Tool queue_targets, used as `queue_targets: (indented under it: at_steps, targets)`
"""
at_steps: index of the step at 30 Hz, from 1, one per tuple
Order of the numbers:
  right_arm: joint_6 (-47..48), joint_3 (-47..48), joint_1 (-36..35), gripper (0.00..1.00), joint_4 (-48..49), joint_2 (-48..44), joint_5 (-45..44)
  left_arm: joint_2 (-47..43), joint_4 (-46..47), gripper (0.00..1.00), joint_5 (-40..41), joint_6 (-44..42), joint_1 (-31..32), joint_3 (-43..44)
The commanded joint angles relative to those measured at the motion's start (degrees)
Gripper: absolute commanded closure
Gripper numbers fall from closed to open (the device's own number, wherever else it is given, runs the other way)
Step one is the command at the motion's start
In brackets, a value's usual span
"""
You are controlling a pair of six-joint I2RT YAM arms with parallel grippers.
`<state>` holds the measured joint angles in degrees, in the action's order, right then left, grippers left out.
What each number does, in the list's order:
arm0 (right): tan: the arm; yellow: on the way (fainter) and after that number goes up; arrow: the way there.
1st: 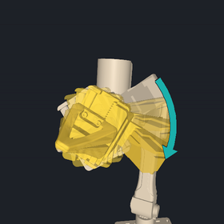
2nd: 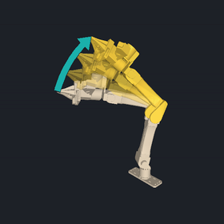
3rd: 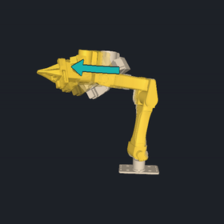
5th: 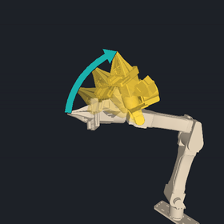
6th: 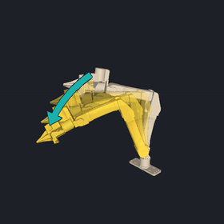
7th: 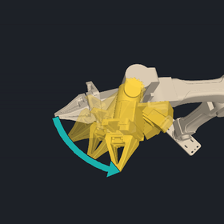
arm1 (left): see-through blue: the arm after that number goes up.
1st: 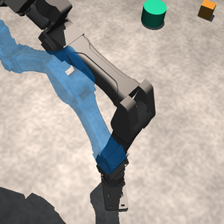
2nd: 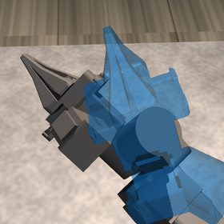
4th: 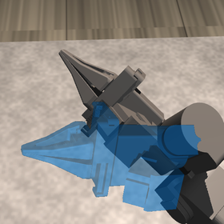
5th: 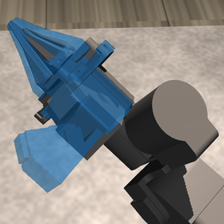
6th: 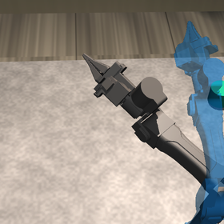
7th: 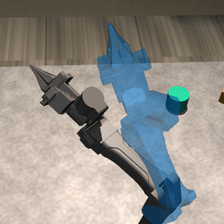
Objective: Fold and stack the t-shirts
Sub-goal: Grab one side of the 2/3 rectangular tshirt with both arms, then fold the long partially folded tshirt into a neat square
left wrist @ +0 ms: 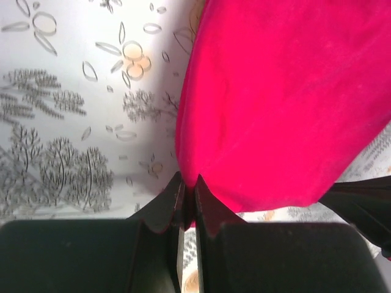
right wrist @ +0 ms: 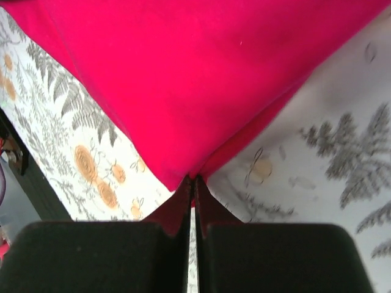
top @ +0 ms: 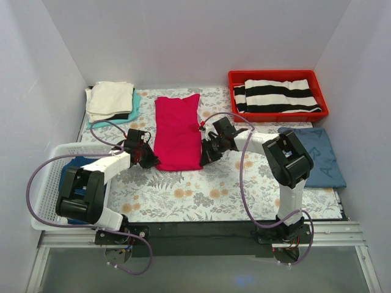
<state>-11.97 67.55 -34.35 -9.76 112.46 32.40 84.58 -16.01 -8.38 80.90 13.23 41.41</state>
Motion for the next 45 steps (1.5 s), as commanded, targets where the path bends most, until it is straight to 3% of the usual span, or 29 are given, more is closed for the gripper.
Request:
queue_targets:
  at_steps: [1, 12, 27, 36, 45]
  targets:
    - [1.15, -3.73, -0.89, 0.99, -1.4, -5.67, 0.03, -6.52, -4.9, 1.0, 1.18, 0.39, 0.04, -0.71]
    - [0.19, -13.58, -2.3, 0.99, -1.49, -19.73, -1.2, -24.08, -13.86, 1.0, 6.26, 5.58, 1.27, -2.65]
    - [-3.33, -13.15, -6.08, 0.99, -1.58, -29.23, -3.49, -33.77, -22.57, 1.0, 11.19, 7.78, 2.85, 1.3]
    - [-3.06, -5.95, -6.17, 0.99, -1.84, -28.8, -8.23, -27.72, -21.52, 1.0, 15.58, 7.25, 2.85, 8.68]
    - [0.18, 10.56, -5.56, 0.99, -4.3, -19.92, -11.49, -16.12, -19.24, 1.0, 21.65, 5.85, 2.76, 17.12]
